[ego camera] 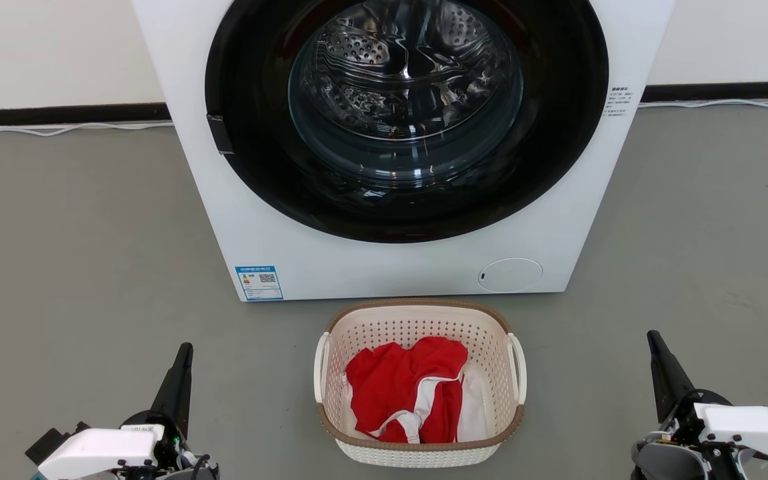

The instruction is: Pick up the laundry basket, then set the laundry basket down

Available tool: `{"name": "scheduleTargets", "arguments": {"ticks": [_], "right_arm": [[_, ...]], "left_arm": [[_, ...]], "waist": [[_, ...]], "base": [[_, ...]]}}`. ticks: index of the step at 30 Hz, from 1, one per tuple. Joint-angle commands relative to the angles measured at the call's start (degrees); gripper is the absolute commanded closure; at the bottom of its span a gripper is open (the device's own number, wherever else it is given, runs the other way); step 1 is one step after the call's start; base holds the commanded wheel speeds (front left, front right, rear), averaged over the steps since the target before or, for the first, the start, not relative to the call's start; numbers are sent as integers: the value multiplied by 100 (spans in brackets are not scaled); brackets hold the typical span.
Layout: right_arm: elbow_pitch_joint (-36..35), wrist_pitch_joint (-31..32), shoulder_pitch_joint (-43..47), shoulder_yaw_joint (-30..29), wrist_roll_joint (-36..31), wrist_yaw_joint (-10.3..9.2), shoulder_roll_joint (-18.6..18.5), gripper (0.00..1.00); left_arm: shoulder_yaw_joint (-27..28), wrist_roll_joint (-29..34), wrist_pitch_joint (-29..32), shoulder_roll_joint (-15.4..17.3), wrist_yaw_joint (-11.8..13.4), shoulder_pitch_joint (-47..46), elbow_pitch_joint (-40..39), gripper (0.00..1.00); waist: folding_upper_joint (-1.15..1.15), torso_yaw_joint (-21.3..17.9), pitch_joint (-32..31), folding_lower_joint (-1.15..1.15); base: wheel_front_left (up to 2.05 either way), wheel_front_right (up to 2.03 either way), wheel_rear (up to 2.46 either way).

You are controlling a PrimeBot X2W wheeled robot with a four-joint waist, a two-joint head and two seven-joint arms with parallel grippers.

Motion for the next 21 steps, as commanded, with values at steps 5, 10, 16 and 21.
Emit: {"name": "scheduleTargets", "arguments": {"ticks": [5, 10, 16, 21], "right_arm": [[-170, 43, -240, 111, 39, 41, -61, 100], [-170, 43, -240, 111, 39, 41, -61, 100], [-170, 43, -240, 111, 39, 41, -61, 100], [-170, 43, -240, 111, 39, 41, -61, 100]], "left_arm": [[175, -1, 35, 60, -40, -321, -165, 100], [175, -1, 35, 60, -40, -321, -165, 100], [175, -1, 35, 60, -40, -321, -165, 100], [175, -1, 35, 60, -40, -321, -165, 100]], "waist": [[0, 0, 0, 0], [0, 0, 0, 0], [0, 0, 0, 0], [0, 0, 0, 0]], "base": [[0, 0, 0], [0, 0, 0], [0, 0, 0], [0, 0, 0]]}}
